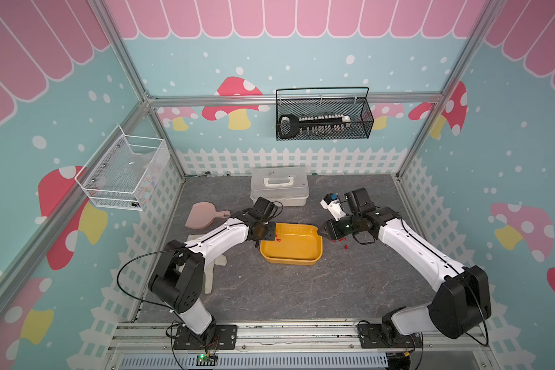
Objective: Take the screw protection sleeves out of the storage box
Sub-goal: Adjust the storage box at the center of the board, then pick up the screw protection sleeve from the storage box.
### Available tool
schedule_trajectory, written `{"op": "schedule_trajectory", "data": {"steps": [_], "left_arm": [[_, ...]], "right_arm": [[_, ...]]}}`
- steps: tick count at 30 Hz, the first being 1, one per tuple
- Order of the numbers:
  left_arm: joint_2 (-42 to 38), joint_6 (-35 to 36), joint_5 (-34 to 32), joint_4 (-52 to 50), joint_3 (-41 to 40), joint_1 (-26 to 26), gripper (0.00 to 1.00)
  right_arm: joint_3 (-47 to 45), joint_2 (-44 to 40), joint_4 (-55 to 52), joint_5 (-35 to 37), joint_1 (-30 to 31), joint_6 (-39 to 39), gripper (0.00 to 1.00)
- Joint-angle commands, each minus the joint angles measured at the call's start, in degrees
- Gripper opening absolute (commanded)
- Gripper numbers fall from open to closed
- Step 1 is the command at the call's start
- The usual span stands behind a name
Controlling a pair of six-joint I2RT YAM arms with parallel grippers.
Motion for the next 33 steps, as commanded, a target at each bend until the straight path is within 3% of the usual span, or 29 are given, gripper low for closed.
{"op": "schedule_trajectory", "data": {"steps": [1, 8, 17, 33], "left_arm": [[-6.4, -1.5, -4.0, 1.9, -1.2, -0.3, 0.57], [-20.7, -3.2, -2.3, 1.9, -7.6, 4.5, 0.54], [-44.1, -8.4, -2.8, 8.3, -29.6, 5.3, 0.52], [-55.3, -8.6, -3.9, 11.7, -41.5, 6.9, 0.53]], "right_arm": [[3.1, 4.0, -0.2, 3.6, 5.2, -0.5, 0.44], [10.6, 14.4, 1.5, 4.6, 11.0, -1.6, 0.43], [23.3, 28.6, -2.8, 10.7, 14.9, -9.3, 0.43], [30.9, 38.2, -5.8, 19.2, 16.3, -14.2, 0.43]]}}
